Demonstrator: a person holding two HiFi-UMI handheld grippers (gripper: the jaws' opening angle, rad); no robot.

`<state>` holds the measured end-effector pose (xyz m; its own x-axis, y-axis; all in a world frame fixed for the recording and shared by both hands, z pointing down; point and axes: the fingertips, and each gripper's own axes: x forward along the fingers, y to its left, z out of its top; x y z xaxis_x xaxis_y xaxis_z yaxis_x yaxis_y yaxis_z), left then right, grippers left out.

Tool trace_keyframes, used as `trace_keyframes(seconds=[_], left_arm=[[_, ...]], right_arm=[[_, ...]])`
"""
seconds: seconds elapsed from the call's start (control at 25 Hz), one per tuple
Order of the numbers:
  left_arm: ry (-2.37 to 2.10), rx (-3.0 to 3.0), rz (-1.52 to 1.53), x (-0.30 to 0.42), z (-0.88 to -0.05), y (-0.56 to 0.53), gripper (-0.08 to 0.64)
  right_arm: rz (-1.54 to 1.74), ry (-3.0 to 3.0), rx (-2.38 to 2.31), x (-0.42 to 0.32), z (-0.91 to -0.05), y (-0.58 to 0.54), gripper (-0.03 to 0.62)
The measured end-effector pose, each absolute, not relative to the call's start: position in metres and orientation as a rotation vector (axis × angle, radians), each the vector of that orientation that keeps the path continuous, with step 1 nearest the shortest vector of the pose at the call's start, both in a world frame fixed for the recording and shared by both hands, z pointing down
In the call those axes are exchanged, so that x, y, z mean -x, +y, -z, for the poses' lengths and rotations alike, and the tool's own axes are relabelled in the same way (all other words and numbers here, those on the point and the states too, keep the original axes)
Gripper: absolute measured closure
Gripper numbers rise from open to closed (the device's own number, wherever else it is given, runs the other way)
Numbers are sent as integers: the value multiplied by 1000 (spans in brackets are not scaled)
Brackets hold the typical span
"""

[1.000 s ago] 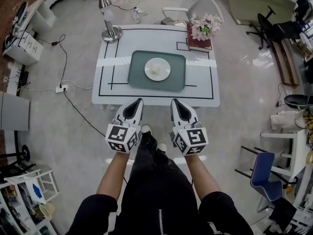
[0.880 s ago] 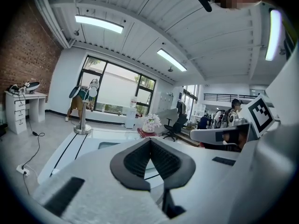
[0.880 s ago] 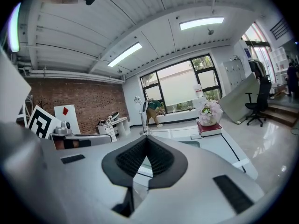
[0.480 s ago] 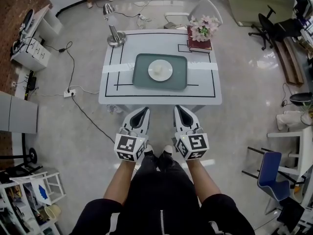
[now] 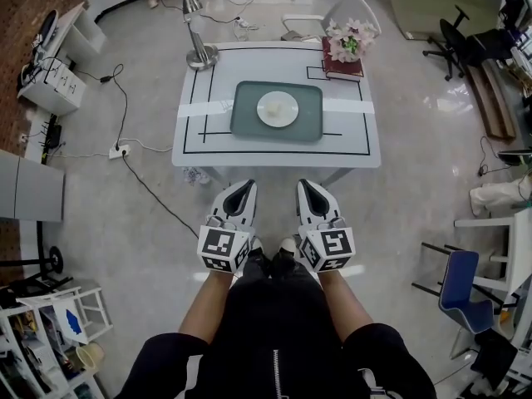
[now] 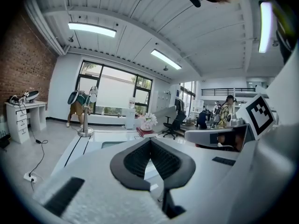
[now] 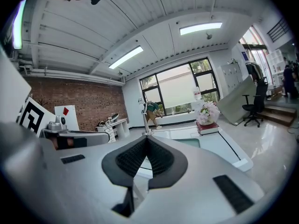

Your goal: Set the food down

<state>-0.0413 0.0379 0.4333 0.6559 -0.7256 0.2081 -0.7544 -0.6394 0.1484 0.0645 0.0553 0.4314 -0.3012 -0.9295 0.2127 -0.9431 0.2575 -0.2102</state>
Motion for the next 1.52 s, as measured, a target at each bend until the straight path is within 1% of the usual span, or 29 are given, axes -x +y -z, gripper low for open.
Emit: trace_keyframes(seconds=[0.72,1.52], left_arm=[[-1198,-2672,-181,42,-431,58,555],[-1193,-2685,-176,40,-428,56,555]], right_arm=[[-414,-2466,-1763,-47,-429,75,583],[-422,-2454,-1759,-48,-429,70,584]])
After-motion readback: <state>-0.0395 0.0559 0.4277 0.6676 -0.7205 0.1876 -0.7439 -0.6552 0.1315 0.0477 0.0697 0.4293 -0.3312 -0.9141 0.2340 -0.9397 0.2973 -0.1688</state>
